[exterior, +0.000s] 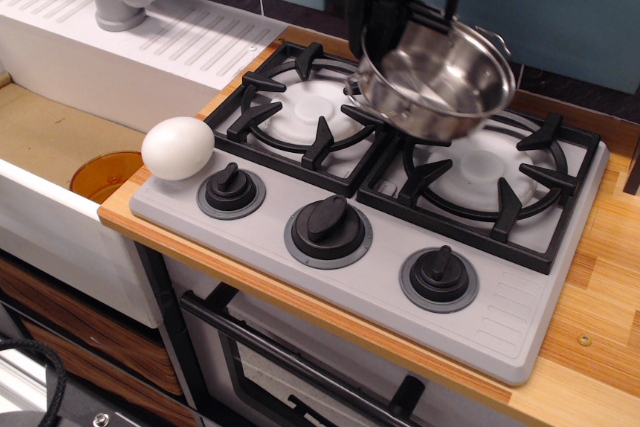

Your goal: Put pot or pan on stove and put egg in pot or pan

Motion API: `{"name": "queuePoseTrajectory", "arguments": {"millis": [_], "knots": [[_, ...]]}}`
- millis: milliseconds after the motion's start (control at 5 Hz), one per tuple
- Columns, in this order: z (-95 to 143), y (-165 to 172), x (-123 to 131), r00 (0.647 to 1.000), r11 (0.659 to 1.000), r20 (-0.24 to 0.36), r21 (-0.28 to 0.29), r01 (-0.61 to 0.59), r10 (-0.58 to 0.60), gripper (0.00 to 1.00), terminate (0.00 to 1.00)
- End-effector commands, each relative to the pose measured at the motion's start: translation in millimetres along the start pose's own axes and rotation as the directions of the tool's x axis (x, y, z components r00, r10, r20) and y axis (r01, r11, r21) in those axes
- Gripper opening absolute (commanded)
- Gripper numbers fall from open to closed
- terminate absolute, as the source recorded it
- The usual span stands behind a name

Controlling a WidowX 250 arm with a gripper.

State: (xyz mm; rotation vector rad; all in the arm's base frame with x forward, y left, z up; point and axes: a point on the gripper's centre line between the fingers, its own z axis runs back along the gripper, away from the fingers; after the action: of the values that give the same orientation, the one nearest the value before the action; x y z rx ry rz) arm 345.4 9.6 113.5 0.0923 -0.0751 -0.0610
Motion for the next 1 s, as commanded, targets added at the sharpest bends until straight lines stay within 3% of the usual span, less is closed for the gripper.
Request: {"name": "queuePoseTrajectory", "arguments": {"millis": [0, 400, 800], "knots": [[30, 49, 22, 0.994, 0.998, 0.094, 0.010, 0.063, -0.064, 0.00, 0.00], [21, 92, 31, 0.989, 0.993, 0.094, -0.002, 0.117, -0.116, 0.00, 0.00], [0, 113, 27, 0.986, 0.991, 0.107, -0.023, 0.129, -0.126, 0.00, 0.00]]}}
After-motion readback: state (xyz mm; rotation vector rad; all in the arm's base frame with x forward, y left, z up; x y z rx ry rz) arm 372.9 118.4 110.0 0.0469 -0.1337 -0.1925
